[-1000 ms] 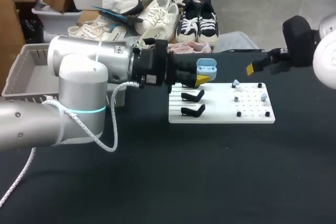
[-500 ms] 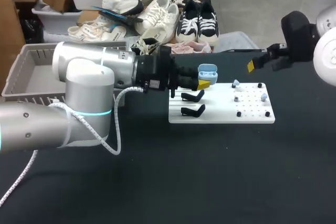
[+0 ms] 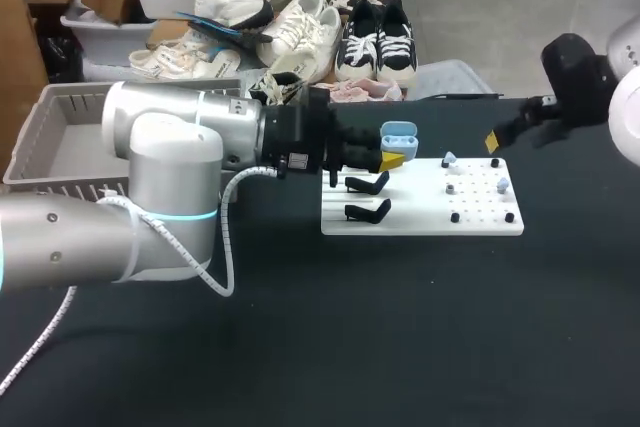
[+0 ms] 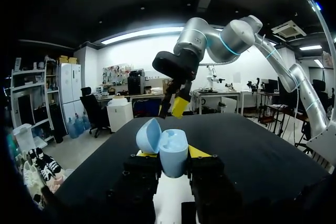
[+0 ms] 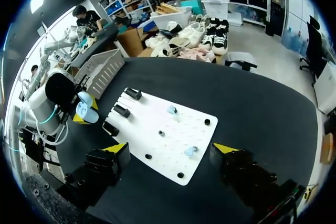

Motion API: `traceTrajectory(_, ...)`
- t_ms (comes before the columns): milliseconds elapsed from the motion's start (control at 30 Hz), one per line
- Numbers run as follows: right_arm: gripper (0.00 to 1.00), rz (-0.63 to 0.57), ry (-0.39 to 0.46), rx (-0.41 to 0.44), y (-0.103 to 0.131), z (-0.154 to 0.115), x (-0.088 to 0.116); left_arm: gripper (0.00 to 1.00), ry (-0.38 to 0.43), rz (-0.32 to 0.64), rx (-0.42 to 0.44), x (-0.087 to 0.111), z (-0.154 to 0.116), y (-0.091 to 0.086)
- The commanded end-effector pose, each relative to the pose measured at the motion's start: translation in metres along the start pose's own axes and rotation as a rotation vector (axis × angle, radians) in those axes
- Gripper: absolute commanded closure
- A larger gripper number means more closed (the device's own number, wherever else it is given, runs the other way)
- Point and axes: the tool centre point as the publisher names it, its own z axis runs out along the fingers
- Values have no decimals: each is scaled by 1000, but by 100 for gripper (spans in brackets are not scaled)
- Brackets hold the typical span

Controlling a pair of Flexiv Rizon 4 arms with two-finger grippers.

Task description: Pick up each earbud case from the left stands, insert the matching earbuds, close the lid, and place the case in the box.

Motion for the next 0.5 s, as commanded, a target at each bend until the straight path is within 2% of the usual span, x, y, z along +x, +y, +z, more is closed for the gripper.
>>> traceTrajectory(33, 0, -34, 53, 104, 1, 0, 4, 100, -2, 2, -7, 0, 0, -2)
traceTrajectory(333, 0, -87, 186, 215, -9, 22, 17, 100, -2, 2, -7, 0, 0, -2)
traceTrajectory(500, 0, -70, 225, 246, -15, 34, 25, 100, -2, 2, -7, 0, 0, -2)
